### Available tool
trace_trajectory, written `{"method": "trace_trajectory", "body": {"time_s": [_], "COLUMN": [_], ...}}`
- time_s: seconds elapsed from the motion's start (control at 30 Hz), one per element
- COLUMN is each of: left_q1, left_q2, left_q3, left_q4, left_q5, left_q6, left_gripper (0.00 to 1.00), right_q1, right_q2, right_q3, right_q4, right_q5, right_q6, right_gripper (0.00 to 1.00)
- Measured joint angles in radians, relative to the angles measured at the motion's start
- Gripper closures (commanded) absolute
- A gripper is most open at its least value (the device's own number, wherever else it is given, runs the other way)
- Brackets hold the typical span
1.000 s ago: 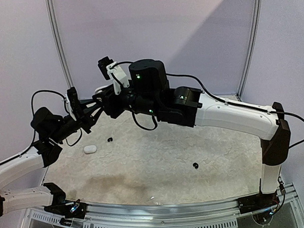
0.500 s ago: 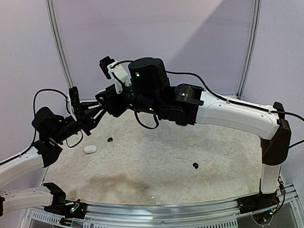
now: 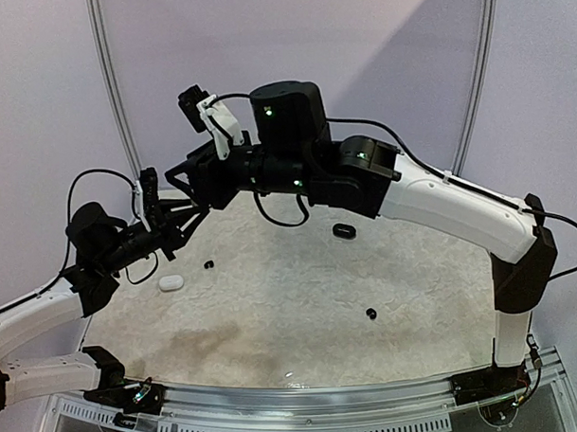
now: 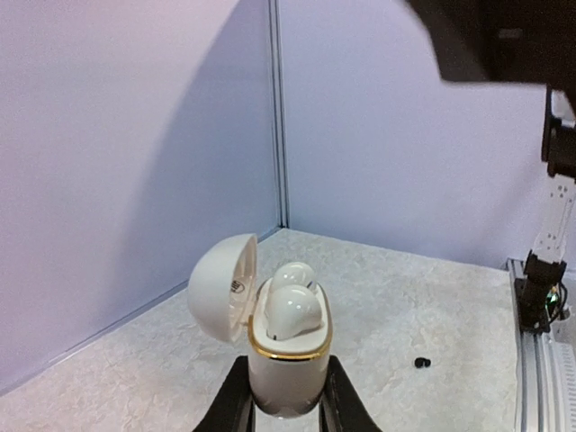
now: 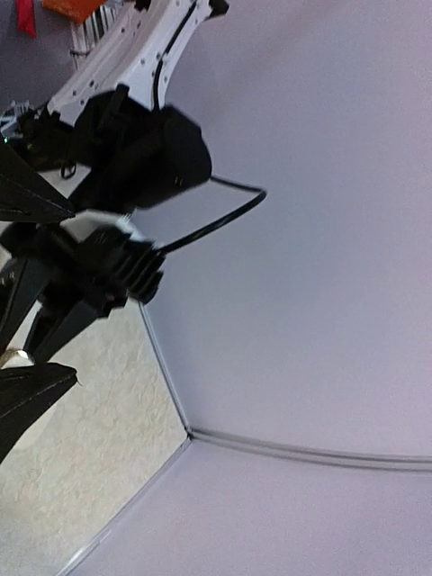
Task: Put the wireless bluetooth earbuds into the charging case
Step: Insert the left earbud into the left side groove of the charging case, then close the charging case with the earbuds.
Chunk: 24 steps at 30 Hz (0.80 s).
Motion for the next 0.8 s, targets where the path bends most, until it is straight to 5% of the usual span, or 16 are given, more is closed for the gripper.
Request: {"method": "trace_trajectory", "body": {"time_s": [0.17,0.4,0.57,0.8], "left_q1": [0.006,0.006,0.006,0.006], "left_q2": [-0.009,-0.029,-0.029,-0.026], "left_q3": [0.000,0.023,0.040,0.045], "left_q4": [-0.146,-0.355,-0.373,-0.403], "left_q5": [0.046,0.082,0.047,-0.023], "left_q6": [0.396,1.043,1.190,1.191], "left_gripper": [1.00,1.00,1.00,1.00], "right_q1": [-0.024,-0.084,-0.083,-0.056], "right_q2": [-0.050,-0.027,0.065,0.092], "right_q3": [-0.031,-0.035,-0.037,-0.101], "right_q4": [-0.002,-0.080,-0.126,-0.184], "right_q5": [-0.124,0.034,0.049,0.079], "right_q6": [0.061,0.203,0.256,0.279], "right_gripper": [0.47,0.50,0.51,0.50]}}
